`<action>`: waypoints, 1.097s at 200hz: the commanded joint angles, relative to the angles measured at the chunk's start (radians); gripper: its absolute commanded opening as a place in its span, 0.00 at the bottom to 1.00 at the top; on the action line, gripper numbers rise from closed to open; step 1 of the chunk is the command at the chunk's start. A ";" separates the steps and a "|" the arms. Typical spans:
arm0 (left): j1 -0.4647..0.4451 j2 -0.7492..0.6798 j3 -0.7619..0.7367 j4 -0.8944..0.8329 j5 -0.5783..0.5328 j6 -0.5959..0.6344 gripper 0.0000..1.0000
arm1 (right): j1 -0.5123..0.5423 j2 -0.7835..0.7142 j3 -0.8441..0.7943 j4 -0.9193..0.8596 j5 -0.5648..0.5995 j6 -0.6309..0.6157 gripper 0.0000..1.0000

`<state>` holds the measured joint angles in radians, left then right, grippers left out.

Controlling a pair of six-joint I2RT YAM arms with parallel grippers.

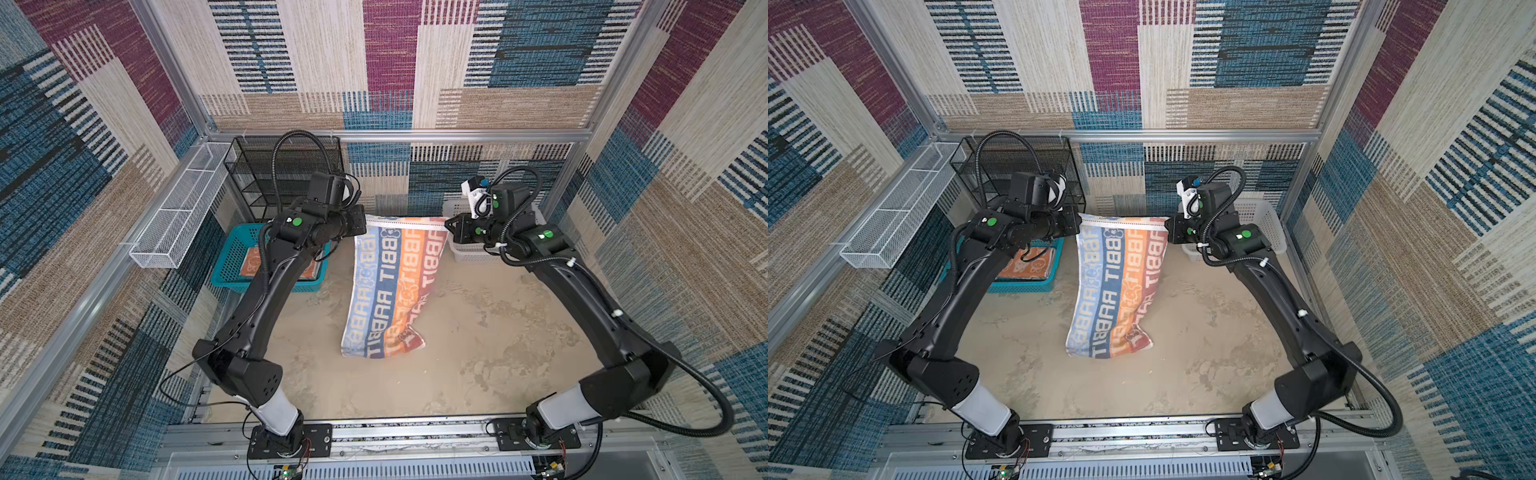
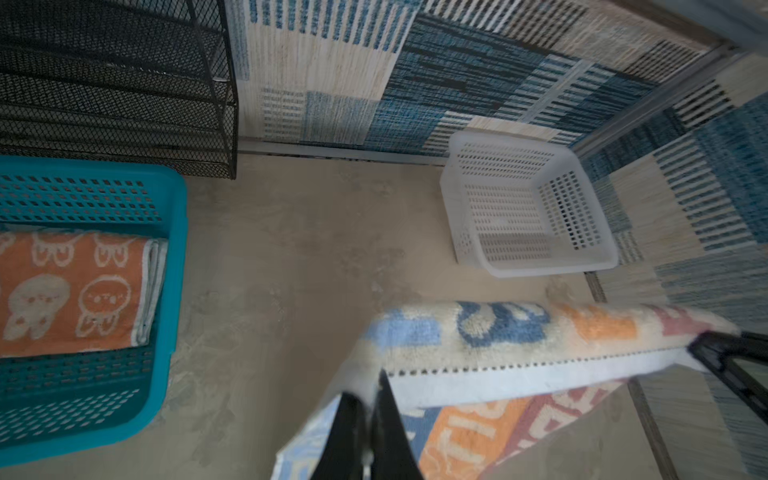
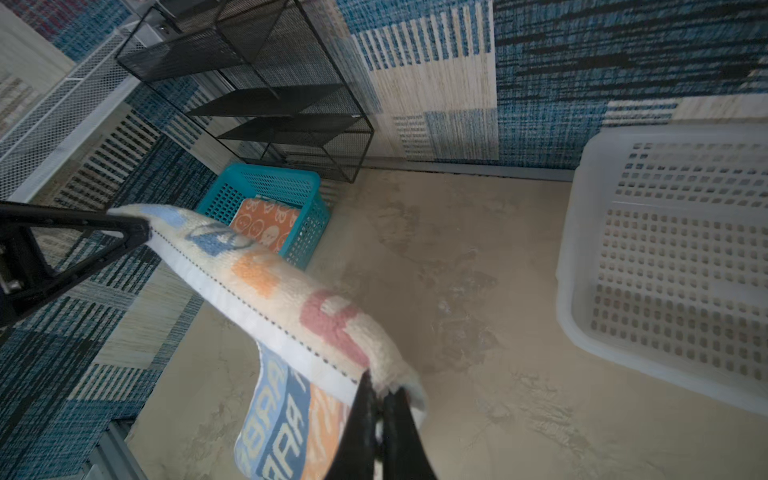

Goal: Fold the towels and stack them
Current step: 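Swing the hanging towel forward and lower it onto the table with both grippers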

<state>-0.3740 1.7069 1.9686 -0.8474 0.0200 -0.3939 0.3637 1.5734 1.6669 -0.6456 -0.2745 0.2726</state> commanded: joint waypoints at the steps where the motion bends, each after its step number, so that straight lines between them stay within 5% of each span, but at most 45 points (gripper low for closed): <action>1: 0.035 0.086 0.037 0.077 0.029 0.033 0.00 | -0.024 0.099 0.033 0.121 -0.046 0.014 0.00; 45: 0.076 0.257 0.190 0.086 0.034 0.055 0.00 | -0.032 0.312 0.223 0.099 -0.061 -0.007 0.00; 108: 0.081 0.326 0.205 0.062 0.049 0.056 0.00 | -0.046 0.338 0.234 0.073 -0.045 -0.030 0.00; 182: 0.052 -0.077 0.083 0.064 0.046 0.018 0.00 | -0.031 -0.107 0.044 0.065 -0.121 -0.008 0.00; 219: -0.039 -0.334 -0.105 0.085 0.054 -0.029 0.00 | 0.094 -0.293 0.016 -0.028 -0.066 0.004 0.00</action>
<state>-0.3618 1.4822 1.9461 -0.7677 0.1120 -0.3870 0.3931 1.3617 1.6875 -0.6106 -0.3882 0.2615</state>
